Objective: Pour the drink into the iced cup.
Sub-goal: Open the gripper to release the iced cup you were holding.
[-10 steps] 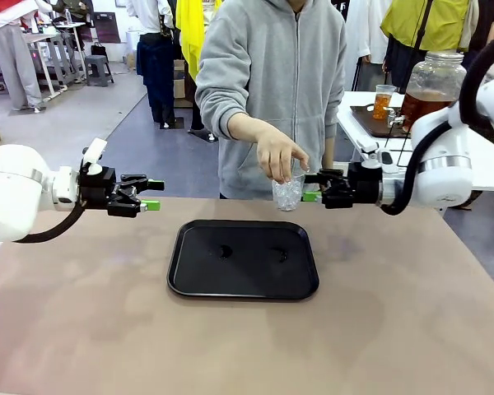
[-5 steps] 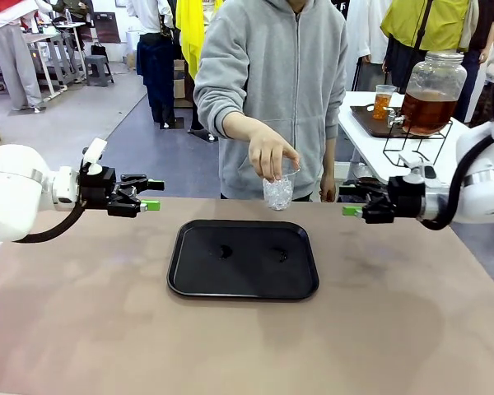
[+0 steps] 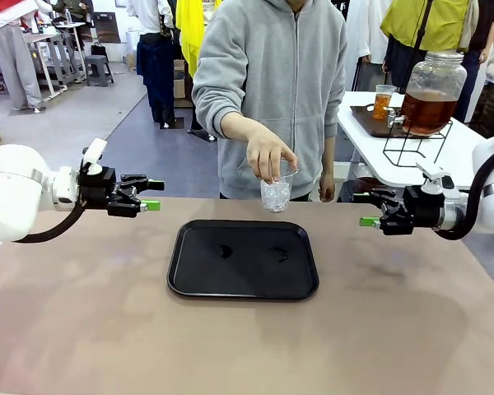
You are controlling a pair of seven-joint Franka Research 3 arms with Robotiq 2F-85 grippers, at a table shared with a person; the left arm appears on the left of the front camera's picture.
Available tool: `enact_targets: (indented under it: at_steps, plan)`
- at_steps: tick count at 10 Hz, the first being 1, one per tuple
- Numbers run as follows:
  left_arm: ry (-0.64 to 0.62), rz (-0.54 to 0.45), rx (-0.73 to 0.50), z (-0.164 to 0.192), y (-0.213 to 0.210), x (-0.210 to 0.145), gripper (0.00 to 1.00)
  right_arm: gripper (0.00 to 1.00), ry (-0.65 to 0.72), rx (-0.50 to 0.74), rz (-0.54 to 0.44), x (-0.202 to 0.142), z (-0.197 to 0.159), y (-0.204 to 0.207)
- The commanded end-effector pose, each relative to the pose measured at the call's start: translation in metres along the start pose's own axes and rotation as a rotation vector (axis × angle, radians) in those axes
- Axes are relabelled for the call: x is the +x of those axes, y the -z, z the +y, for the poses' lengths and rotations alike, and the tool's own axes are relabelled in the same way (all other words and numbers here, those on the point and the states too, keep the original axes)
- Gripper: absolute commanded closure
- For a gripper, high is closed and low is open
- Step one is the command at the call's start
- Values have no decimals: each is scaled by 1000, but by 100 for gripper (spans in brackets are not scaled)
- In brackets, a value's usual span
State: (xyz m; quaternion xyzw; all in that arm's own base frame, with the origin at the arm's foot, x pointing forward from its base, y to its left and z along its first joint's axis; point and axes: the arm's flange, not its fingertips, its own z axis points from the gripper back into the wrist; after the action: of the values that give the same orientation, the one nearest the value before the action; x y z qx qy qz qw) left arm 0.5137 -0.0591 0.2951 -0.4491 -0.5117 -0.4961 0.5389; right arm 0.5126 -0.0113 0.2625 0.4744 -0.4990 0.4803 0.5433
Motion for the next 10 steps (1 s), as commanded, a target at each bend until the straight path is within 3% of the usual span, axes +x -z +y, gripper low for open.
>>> enact_targets:
  at_steps: [1, 10]
  plan:
    - [-6, -5, -3, 0, 0, 2, 0, 0, 2, -11, 11, 4, -2, 4]
    - [-6, -5, -3, 0, 0, 2, 0, 0, 2, -11, 11, 4, -2, 4]
